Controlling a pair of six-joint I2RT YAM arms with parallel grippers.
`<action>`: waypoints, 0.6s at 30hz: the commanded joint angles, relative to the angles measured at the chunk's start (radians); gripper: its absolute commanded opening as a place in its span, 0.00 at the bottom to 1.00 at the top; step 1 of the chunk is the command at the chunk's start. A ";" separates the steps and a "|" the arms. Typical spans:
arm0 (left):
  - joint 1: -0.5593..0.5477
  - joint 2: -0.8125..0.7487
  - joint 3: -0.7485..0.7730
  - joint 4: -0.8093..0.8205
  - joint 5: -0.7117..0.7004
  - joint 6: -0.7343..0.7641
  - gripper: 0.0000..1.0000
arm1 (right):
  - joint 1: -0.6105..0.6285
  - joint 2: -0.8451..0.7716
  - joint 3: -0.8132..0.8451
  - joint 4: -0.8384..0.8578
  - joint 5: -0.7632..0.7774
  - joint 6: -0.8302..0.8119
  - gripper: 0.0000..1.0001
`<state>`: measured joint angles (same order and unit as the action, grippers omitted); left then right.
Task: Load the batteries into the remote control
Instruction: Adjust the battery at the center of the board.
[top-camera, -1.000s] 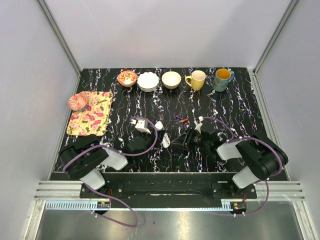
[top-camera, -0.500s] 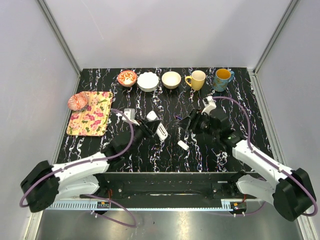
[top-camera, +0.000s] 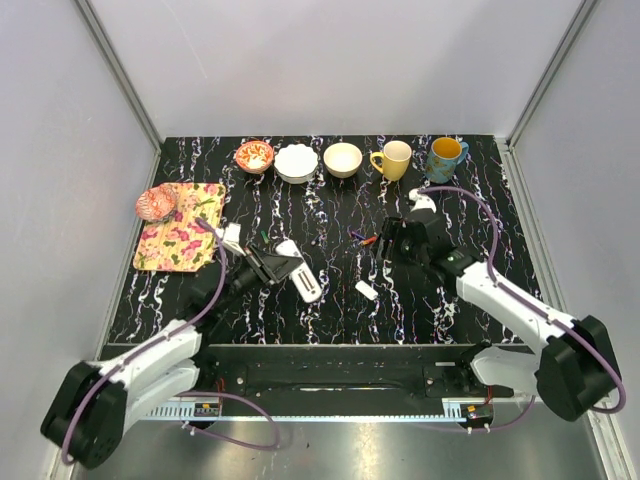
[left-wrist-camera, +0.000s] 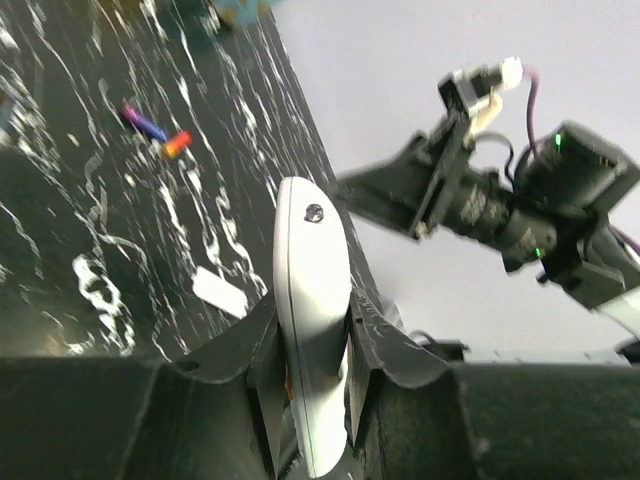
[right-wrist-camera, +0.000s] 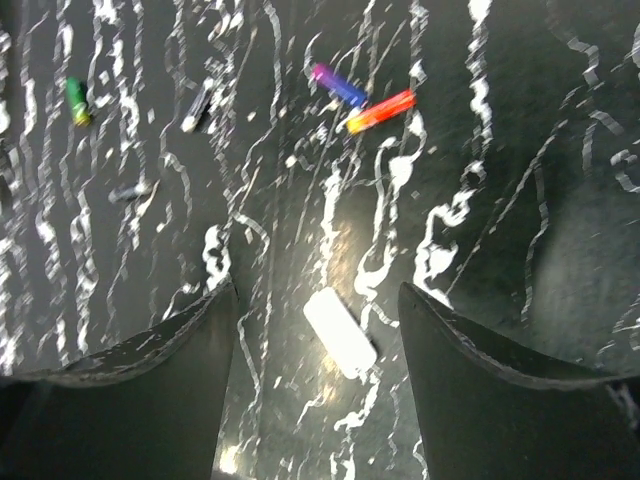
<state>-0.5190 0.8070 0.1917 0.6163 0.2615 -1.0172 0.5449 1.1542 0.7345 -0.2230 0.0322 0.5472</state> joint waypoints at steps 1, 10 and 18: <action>0.036 0.186 -0.026 0.397 0.364 -0.180 0.00 | -0.002 0.076 0.104 -0.061 0.179 -0.075 0.71; 0.042 0.432 -0.045 0.893 0.430 -0.373 0.00 | 0.000 0.293 0.178 0.021 0.146 -0.144 0.71; 0.042 0.218 0.031 0.481 0.470 -0.233 0.00 | -0.002 0.459 0.282 0.028 0.149 -0.289 0.85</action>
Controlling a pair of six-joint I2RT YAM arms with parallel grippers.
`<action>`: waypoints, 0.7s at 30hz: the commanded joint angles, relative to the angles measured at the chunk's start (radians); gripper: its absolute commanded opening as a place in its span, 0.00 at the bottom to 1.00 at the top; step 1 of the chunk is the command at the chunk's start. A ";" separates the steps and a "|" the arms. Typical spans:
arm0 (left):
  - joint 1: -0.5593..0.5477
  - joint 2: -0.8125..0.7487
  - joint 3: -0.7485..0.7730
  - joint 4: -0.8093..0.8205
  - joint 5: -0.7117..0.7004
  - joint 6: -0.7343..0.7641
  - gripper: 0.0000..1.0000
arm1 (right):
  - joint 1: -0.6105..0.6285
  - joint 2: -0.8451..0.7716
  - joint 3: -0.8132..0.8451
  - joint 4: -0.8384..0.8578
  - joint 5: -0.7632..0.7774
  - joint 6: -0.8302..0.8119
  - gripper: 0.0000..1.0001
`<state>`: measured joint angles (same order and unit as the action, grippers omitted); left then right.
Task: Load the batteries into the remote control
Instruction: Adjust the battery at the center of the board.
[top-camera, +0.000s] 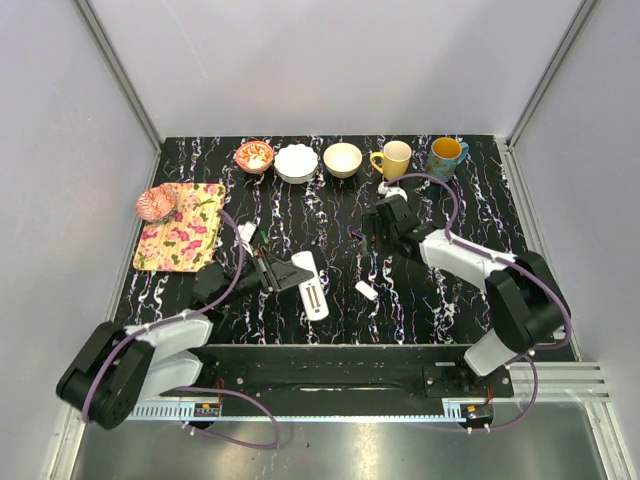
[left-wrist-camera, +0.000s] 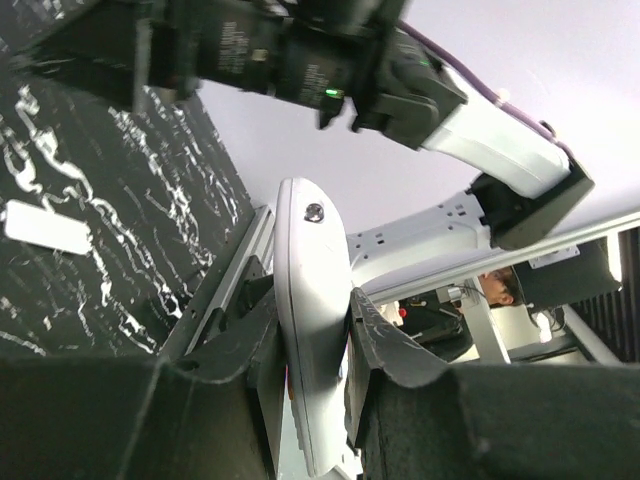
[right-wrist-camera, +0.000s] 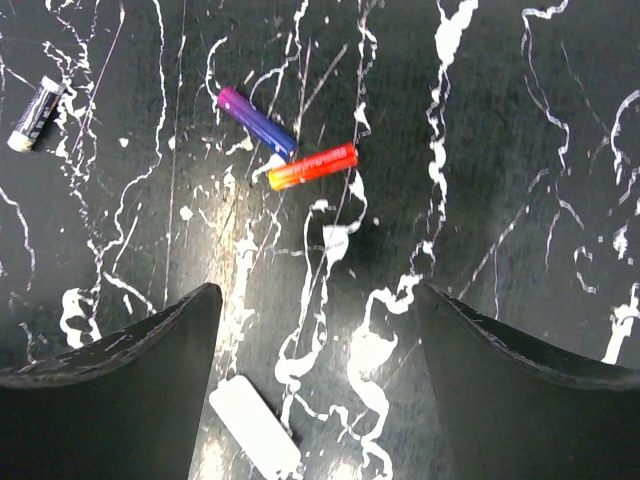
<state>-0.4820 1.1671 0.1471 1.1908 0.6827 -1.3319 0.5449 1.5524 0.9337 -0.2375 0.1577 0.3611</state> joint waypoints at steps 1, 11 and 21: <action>0.005 -0.170 0.080 -0.152 0.045 0.120 0.00 | -0.002 0.096 0.094 0.044 0.022 -0.119 0.84; 0.005 -0.374 0.109 -0.531 0.008 0.266 0.00 | -0.002 0.273 0.194 0.032 -0.006 -0.237 0.82; 0.006 -0.346 0.071 -0.450 0.005 0.226 0.00 | -0.005 0.345 0.244 -0.005 -0.003 -0.295 0.78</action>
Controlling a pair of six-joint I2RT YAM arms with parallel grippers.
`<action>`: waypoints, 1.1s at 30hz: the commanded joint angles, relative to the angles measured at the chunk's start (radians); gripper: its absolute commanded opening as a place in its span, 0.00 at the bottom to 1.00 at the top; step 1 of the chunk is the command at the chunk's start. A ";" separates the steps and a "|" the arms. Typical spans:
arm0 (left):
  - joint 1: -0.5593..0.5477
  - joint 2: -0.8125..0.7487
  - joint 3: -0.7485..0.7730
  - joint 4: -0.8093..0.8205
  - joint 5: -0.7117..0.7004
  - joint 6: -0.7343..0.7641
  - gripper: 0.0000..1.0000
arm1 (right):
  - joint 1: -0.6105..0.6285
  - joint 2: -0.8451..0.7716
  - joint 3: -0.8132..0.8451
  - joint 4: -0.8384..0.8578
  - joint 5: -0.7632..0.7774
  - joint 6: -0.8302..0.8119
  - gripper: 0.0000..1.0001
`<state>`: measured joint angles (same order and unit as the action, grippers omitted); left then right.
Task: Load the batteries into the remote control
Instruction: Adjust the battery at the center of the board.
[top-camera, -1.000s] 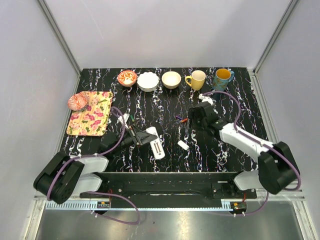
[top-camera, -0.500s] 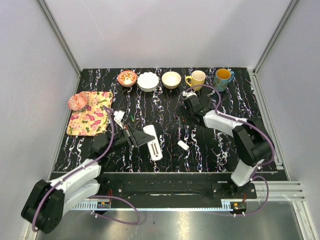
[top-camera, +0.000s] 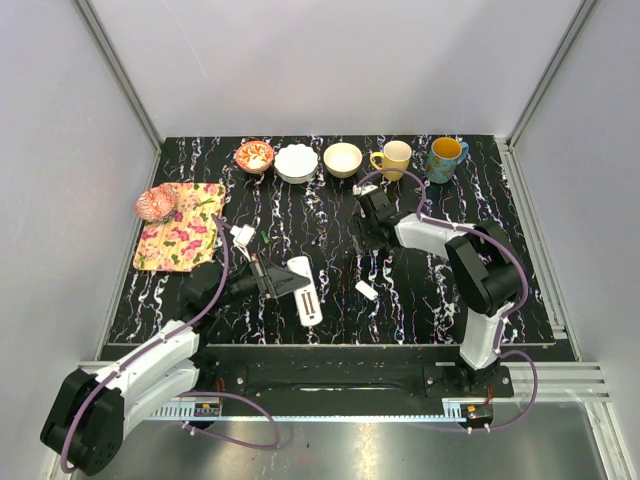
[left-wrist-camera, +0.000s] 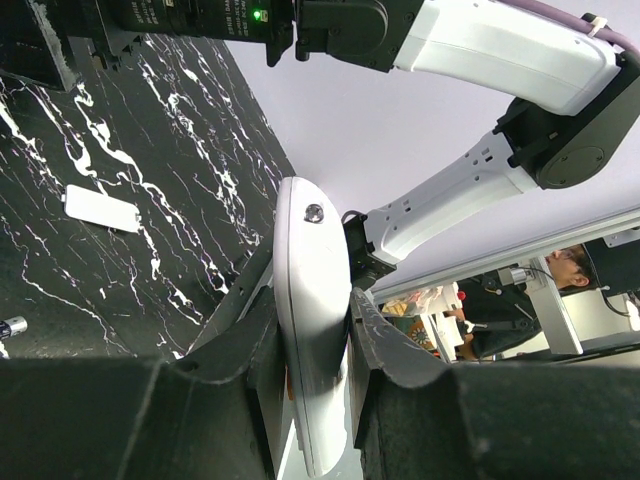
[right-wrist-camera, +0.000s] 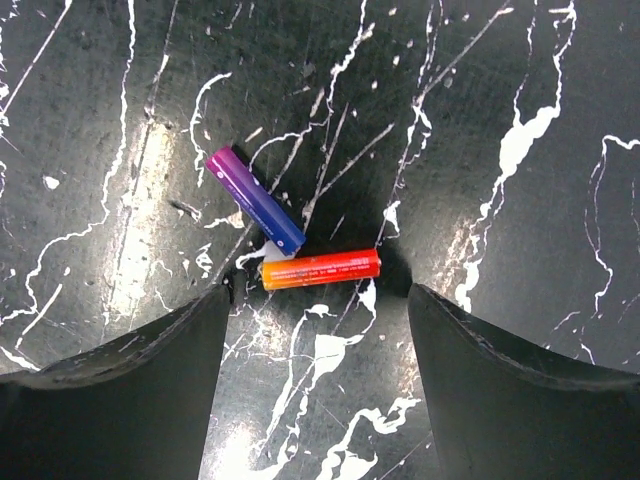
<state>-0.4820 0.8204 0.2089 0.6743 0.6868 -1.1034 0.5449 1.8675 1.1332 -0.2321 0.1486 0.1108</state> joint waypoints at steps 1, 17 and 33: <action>0.006 -0.001 0.010 0.062 -0.003 -0.001 0.00 | -0.006 0.039 0.049 -0.010 0.000 -0.046 0.77; 0.005 -0.026 -0.019 0.091 -0.020 -0.007 0.00 | -0.026 0.085 0.068 -0.030 -0.050 -0.023 0.61; 0.006 -0.020 -0.039 0.113 -0.036 -0.010 0.00 | -0.025 0.055 0.040 -0.039 -0.014 0.052 0.30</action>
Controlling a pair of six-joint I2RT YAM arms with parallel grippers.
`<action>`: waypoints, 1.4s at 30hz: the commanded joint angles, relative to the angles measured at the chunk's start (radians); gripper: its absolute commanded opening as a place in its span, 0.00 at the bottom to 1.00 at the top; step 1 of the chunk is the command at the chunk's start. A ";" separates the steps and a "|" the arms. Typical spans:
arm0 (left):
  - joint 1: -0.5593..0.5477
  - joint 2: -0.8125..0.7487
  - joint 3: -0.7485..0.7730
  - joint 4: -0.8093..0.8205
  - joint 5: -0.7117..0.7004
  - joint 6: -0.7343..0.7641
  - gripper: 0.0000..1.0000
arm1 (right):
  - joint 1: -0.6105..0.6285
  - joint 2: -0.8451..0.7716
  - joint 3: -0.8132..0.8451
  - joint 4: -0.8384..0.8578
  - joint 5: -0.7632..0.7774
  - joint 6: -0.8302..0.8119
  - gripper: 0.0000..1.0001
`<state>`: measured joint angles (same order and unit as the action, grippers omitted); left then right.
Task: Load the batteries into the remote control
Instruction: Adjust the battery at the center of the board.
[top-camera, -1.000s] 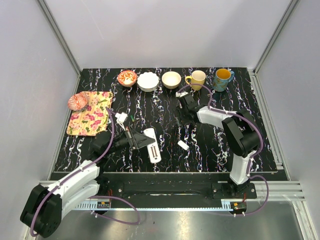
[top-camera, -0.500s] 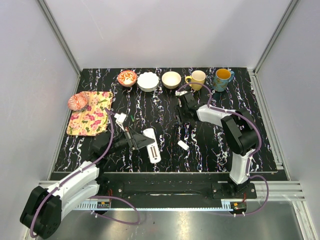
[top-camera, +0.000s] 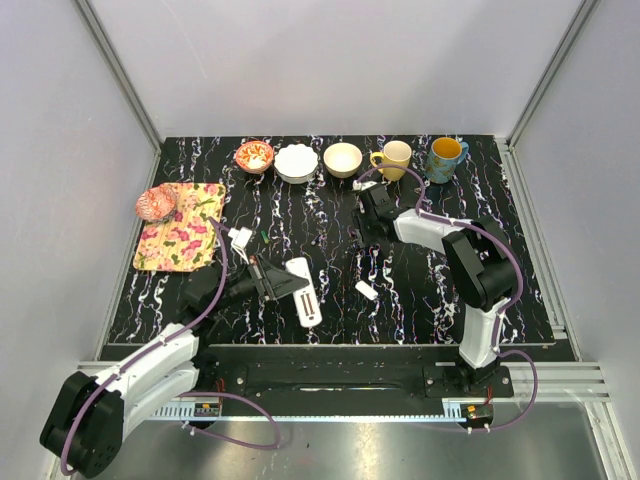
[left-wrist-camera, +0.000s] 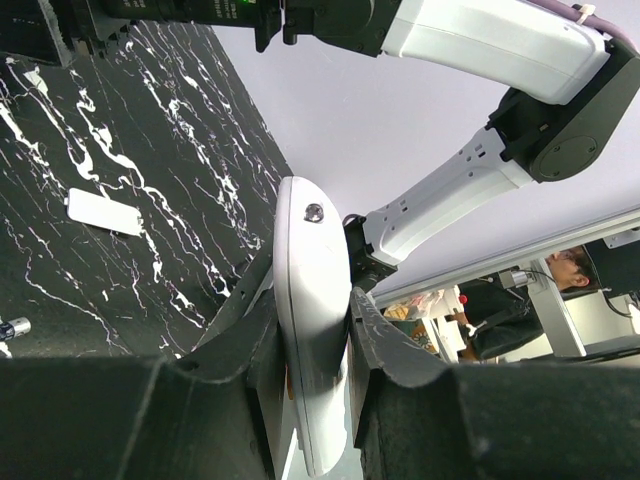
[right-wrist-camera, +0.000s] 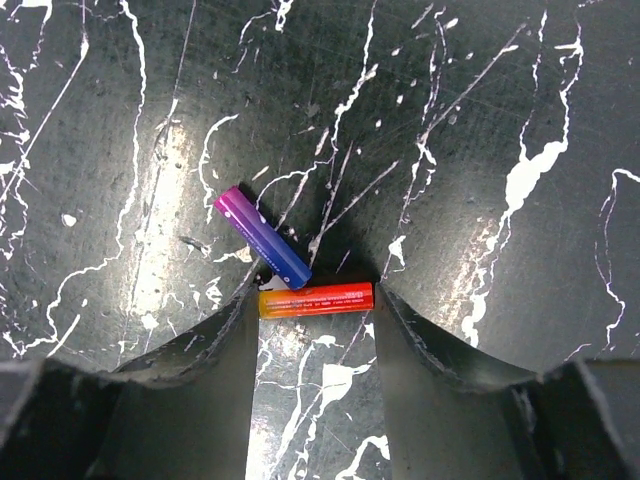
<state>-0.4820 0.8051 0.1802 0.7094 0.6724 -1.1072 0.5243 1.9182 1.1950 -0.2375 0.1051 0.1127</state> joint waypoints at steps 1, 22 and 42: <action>0.006 -0.003 -0.010 0.078 -0.020 -0.005 0.00 | -0.006 -0.001 -0.037 -0.033 0.033 0.082 0.26; 0.006 -0.076 -0.028 -0.051 -0.192 0.017 0.00 | -0.006 -0.208 -0.155 -0.230 0.226 1.031 0.00; 0.005 -0.116 -0.025 -0.203 -0.309 0.026 0.00 | -0.030 -0.051 -0.048 -0.503 0.238 1.449 0.11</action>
<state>-0.4820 0.6895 0.1375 0.4950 0.4019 -1.0889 0.5022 1.8069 1.1248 -0.6231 0.3645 1.4216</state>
